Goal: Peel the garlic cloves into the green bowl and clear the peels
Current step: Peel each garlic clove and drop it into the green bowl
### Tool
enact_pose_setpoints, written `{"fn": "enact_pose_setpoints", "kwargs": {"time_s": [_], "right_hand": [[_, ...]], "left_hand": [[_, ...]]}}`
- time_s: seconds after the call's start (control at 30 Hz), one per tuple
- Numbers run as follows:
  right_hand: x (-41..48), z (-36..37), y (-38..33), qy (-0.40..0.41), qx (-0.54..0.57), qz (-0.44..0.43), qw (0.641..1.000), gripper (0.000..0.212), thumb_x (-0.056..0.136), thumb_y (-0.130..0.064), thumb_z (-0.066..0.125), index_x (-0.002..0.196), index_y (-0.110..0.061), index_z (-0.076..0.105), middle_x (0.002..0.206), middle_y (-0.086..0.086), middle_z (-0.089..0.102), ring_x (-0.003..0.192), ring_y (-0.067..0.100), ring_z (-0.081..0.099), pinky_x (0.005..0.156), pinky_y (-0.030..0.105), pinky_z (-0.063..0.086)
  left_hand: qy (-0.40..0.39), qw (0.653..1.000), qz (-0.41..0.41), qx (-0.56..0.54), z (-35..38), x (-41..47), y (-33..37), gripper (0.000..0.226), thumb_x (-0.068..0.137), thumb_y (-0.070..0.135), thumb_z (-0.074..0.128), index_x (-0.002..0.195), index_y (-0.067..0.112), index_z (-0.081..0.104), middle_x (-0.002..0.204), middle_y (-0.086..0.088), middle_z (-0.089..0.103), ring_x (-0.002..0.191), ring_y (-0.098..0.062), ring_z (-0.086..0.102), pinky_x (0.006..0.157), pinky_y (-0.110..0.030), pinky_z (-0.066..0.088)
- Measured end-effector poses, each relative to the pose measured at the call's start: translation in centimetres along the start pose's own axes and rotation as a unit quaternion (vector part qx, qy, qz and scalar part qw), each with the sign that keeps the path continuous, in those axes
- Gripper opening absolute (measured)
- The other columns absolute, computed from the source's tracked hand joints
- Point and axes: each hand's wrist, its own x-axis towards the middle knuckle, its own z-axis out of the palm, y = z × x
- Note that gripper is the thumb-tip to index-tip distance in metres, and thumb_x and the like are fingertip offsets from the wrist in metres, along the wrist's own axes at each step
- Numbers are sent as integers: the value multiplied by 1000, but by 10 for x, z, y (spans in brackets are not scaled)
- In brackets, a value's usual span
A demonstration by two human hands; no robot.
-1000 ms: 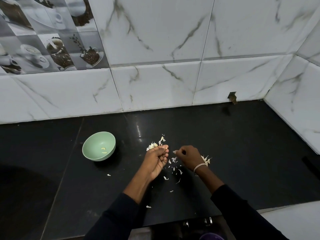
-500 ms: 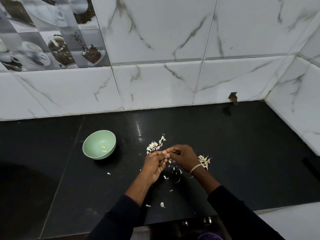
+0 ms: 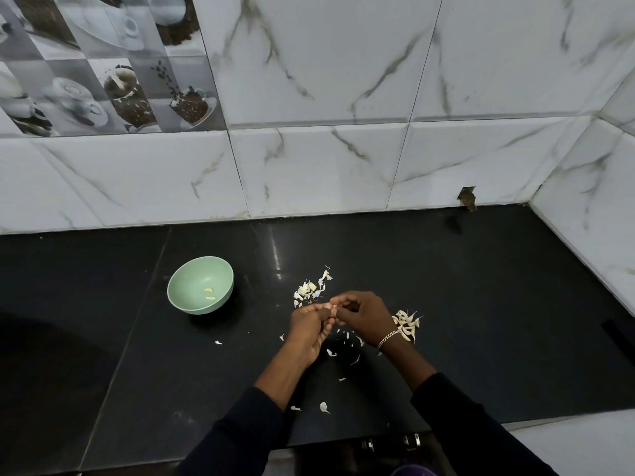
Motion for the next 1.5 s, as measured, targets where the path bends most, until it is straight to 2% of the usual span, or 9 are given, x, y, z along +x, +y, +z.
{"fn": "enact_pose_setpoints", "kwargs": {"time_s": [0.2,0.33,0.57,0.67,0.8,0.97,1.2,1.4,1.5], "right_hand": [[6,1,-1,24,44,17,999,10,83,-6,79,87,-2,71,73,10,73,61,14,70,61,23,57],[14,7,-5,6,49,20,999,11,83,-9,80,87,-3,72,73,12,74,61,17,70,58,24,57],[18,11,-14,-23,95,31,995,4,87,-4,75,88,0,74,71,13,74,60,19,70,59,24,58],[16,5,-11,-6,129,46,991,3,88,2,72,89,4,71,66,10,71,55,17,68,56,23,56],[13,-1,-9,19,128,51,990,14,86,-2,75,88,10,68,68,16,71,56,20,67,56,26,57],[11,-1,-3,27,163,56,985,6,89,4,69,90,0,73,79,15,75,64,20,71,63,25,59],[12,-6,-7,5,148,56,987,3,92,12,60,91,10,62,77,25,71,64,24,74,60,24,60],[9,-11,-12,-4,163,84,983,16,97,9,49,85,1,57,76,25,68,58,26,70,52,28,56],[8,-17,-6,33,94,122,987,25,97,-7,51,76,-2,63,71,19,67,57,26,65,51,25,50]], "left_hand": [[-29,999,15,13,-8,-5,1,14,93,-5,55,93,-1,69,70,-11,71,56,-8,62,51,-15,48],[-36,997,67,20,-17,-7,2,10,89,4,71,98,-1,71,80,-14,71,65,-12,66,58,-15,52],[3,995,94,35,-26,-3,1,12,92,7,69,80,7,67,72,-9,69,57,-11,63,52,-18,47],[36,990,107,86,-32,2,-1,4,91,7,69,90,11,70,80,-6,72,65,-12,67,56,-21,49],[-13,978,152,146,-26,2,-2,27,86,4,75,110,13,70,86,-6,75,70,-14,70,62,-23,52],[-6,950,245,194,-11,2,-2,7,88,4,74,95,3,74,78,-16,76,65,-18,70,58,-20,51],[1,943,258,212,-13,3,-4,6,90,7,72,90,2,76,73,-12,75,61,-11,68,58,-18,50],[11,938,266,224,-13,3,-7,8,92,8,70,86,5,74,69,-7,73,61,-11,67,60,-19,50],[18,938,268,218,-15,5,-7,6,92,9,70,88,6,74,74,-13,73,60,-11,67,60,-20,50]]}}
